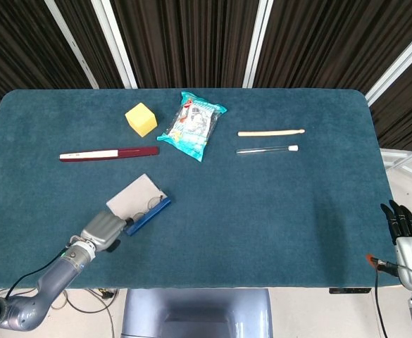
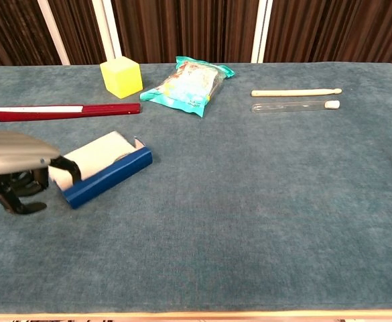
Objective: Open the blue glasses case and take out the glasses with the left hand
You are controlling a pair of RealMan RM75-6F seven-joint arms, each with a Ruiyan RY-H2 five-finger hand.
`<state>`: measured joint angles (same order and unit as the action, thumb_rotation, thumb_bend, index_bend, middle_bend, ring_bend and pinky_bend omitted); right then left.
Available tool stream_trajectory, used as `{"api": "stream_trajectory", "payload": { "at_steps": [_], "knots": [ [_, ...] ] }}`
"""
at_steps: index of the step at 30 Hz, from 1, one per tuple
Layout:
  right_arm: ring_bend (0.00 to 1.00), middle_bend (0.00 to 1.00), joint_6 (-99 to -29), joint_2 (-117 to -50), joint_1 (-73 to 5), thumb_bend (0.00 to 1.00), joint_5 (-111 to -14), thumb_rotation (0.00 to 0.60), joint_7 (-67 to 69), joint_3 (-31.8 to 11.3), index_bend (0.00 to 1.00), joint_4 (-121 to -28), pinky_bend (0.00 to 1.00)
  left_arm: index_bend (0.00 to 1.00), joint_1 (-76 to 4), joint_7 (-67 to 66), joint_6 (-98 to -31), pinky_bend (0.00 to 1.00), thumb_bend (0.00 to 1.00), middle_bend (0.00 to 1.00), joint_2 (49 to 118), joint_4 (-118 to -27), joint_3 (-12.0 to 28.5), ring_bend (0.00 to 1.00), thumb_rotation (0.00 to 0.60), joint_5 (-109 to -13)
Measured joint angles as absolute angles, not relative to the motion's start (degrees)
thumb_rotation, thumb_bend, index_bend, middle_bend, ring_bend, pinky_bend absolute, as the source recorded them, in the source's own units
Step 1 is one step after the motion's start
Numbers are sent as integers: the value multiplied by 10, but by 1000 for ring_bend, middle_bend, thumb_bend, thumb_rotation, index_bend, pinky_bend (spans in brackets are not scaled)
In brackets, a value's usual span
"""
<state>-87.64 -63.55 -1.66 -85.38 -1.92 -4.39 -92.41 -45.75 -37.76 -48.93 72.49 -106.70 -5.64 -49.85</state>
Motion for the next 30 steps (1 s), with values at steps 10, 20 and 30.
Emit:
{"api": "stream_trajectory", "payload": {
  "at_steps": [10, 20, 30],
  "knots": [
    [0, 0, -877, -635, -16, 183, -854, 600, -16, -44, 0, -924, 179, 156, -479, -385, -483, 815, 399, 841, 760, -1104, -52, 737, 600, -515],
    [0, 0, -873, -635, -18, 183, -852, 600, -15, -44, 0, -924, 179, 55, -483, -320, -507, 820, 399, 847, 767, -1087, 9, 742, 600, -546],
    [0, 0, -870, -634, -18, 183, -847, 600, -14, -45, 0, -925, 179, 45, -559, -391, -477, 841, 399, 873, 783, -1031, 23, 769, 600, -416]
  ]
}}
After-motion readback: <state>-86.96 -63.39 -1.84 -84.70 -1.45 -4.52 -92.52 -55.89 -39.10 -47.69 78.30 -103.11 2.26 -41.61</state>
